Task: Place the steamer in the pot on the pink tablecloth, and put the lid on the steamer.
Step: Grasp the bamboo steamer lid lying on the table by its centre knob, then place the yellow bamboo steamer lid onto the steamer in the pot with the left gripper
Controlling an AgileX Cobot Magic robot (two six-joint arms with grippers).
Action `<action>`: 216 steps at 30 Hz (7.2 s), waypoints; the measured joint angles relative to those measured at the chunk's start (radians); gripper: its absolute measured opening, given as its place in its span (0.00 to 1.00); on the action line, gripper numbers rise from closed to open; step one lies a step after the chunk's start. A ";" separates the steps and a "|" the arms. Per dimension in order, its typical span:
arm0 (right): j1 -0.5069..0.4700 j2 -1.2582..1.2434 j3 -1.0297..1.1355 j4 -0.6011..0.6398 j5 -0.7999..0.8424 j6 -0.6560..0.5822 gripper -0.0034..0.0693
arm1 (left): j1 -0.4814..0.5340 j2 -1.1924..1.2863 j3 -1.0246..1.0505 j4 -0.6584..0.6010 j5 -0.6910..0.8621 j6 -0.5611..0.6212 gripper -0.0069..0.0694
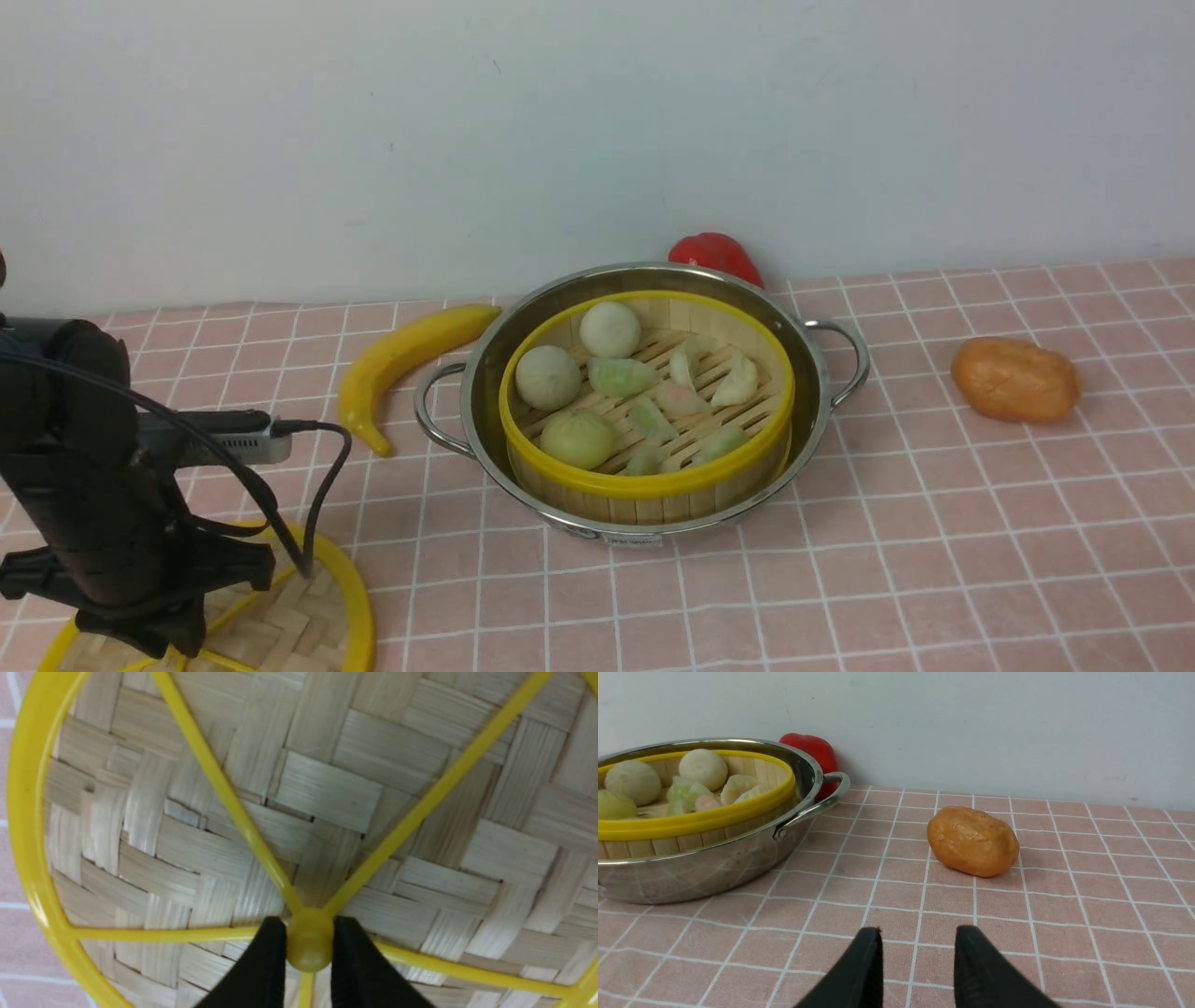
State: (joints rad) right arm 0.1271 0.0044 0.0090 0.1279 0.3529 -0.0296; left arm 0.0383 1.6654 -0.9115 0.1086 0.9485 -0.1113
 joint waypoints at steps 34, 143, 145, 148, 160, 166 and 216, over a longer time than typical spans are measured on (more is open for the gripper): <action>0.000 0.000 0.000 0.000 -0.002 0.000 0.38 | 0.000 -0.110 -0.373 -0.089 0.274 0.212 0.24; 0.000 0.000 0.000 0.000 -0.002 0.000 0.38 | -0.580 0.421 -1.143 -0.064 0.277 0.446 0.24; 0.000 0.000 0.000 0.000 -0.002 0.000 0.38 | -0.580 0.404 -1.100 -0.069 0.279 0.442 0.24; 0.000 0.000 0.000 0.000 -0.002 0.000 0.38 | -0.580 0.391 -1.074 -0.057 0.281 0.443 0.24; 0.000 0.000 0.000 0.000 -0.002 0.000 0.38 | -0.580 0.448 -1.077 -0.033 0.278 0.505 0.24; 0.000 0.000 0.000 0.000 -0.002 0.000 0.38 | -0.580 0.450 -1.082 -0.041 0.245 0.540 0.24; 0.000 0.000 0.000 0.000 -0.002 0.000 0.38 | -0.548 0.513 -1.083 -0.068 0.143 0.427 0.24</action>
State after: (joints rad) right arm 0.1271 0.0044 0.0090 0.1279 0.3504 -0.0296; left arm -0.5100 2.1782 -1.9941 0.0401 1.0915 0.3159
